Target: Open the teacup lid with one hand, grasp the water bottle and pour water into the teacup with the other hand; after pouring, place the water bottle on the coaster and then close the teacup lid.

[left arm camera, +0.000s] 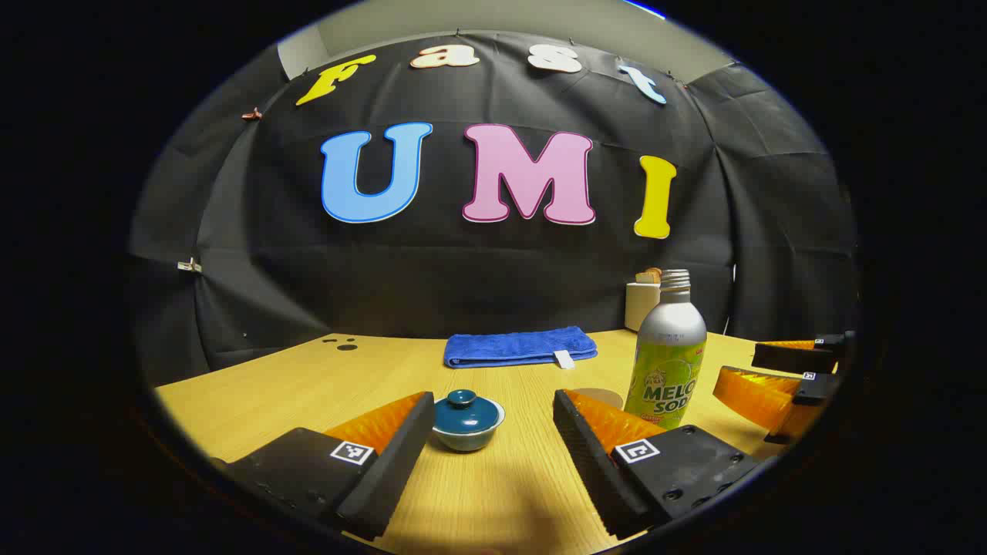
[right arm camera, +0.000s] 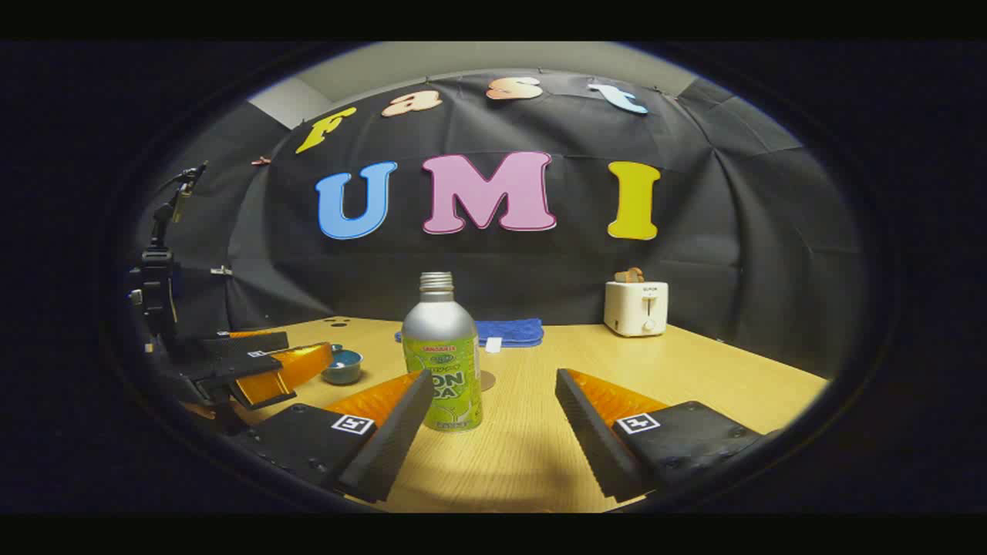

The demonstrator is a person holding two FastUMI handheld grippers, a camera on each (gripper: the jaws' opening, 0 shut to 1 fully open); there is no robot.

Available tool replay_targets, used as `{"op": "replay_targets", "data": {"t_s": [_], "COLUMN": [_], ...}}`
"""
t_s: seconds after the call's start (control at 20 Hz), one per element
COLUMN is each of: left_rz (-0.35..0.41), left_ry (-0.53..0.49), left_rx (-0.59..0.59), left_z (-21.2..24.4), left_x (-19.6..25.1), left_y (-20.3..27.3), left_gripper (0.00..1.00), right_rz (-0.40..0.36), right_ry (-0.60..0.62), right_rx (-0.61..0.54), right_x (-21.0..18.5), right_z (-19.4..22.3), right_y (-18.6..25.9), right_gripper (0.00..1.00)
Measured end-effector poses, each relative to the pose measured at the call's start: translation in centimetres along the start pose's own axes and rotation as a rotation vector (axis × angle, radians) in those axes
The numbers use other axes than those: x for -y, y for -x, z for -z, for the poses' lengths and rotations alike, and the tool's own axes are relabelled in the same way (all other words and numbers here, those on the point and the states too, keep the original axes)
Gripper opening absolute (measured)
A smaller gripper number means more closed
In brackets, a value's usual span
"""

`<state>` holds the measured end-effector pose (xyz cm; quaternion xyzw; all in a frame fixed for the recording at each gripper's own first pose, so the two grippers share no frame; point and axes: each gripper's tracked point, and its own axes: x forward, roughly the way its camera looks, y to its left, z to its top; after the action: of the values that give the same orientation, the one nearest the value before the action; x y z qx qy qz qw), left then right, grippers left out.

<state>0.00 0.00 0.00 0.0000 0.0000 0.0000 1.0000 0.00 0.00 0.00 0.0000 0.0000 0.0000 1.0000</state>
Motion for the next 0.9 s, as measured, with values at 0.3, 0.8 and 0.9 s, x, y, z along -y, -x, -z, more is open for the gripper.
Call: {"op": "replay_targets", "data": {"t_s": [0.3,0.8,0.9], "left_rz": [-0.004,-0.014,0.000], "left_ry": [0.000,0.000,-0.001], "left_rx": [-0.001,-0.001,0.000], "left_z": [-0.05,-0.05,-0.15], "left_x": [-0.12,-0.37,-0.44], "left_y": [0.06,0.03,-0.44], "left_gripper": [0.98,0.98,0.98], "right_rz": [-0.003,-0.045,-0.045], "right_ry": [0.000,-0.002,-0.002], "right_rx": [-0.001,-0.003,-0.003], "right_x": [-0.03,-0.77,-0.75], "right_z": [0.02,-0.04,-0.05], "right_y": [0.09,0.15,0.13], "right_gripper": [0.96,0.98,0.98]}}
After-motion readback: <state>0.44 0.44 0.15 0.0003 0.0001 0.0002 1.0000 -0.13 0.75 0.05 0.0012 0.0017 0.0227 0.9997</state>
